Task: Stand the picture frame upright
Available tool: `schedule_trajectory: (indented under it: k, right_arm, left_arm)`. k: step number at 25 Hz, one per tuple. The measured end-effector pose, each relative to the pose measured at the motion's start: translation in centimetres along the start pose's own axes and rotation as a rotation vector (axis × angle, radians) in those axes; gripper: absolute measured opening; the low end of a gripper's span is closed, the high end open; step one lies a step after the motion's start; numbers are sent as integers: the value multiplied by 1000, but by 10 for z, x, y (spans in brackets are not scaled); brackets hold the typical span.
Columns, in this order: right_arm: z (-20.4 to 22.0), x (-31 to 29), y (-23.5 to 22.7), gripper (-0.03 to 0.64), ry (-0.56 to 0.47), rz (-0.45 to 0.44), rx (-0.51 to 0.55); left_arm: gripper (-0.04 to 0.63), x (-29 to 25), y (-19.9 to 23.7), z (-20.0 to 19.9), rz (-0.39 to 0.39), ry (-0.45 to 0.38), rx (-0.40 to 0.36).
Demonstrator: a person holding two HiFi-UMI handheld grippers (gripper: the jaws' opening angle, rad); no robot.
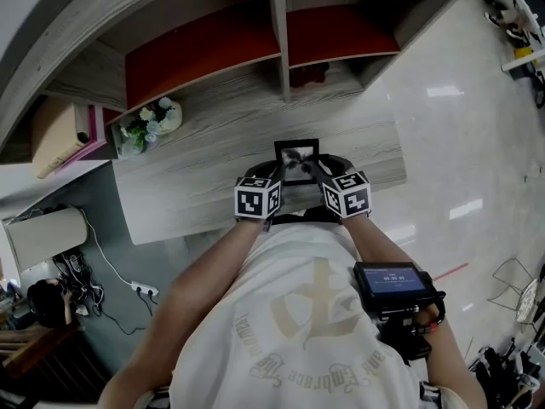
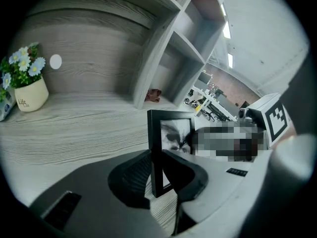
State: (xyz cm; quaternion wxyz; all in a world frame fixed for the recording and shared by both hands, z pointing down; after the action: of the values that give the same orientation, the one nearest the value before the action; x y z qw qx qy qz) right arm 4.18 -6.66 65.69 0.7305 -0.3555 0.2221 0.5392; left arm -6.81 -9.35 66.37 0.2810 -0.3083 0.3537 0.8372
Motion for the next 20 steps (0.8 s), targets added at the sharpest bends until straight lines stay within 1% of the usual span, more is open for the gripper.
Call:
schedule_trajectory:
  k: [6,12,20]
  right_arm:
    - [-12,2,-8,103,-3,-16,38]
    - [-27,4,-18,98,1,-38,73]
    - [-50,-5,-30,96,9,-73,116]
  left_arm:
    - [69,-1,-6,-8,-8,-18,5]
    - [67,-4,-11,-25,-32,-47,14]
    - [67,-12,-8,-45,-72,-80,54]
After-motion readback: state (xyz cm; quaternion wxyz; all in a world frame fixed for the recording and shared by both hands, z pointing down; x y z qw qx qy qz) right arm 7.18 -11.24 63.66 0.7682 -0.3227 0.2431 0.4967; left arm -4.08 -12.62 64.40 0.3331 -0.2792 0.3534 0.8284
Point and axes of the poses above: the fingertips, and each gripper's own axes: x backward along the fingers, y to its left, z out of its underside, the point moved 2 cm from there along x, backward along the fingers, and after that the axes turned 4 degrees about z, right-handed, at the moved point
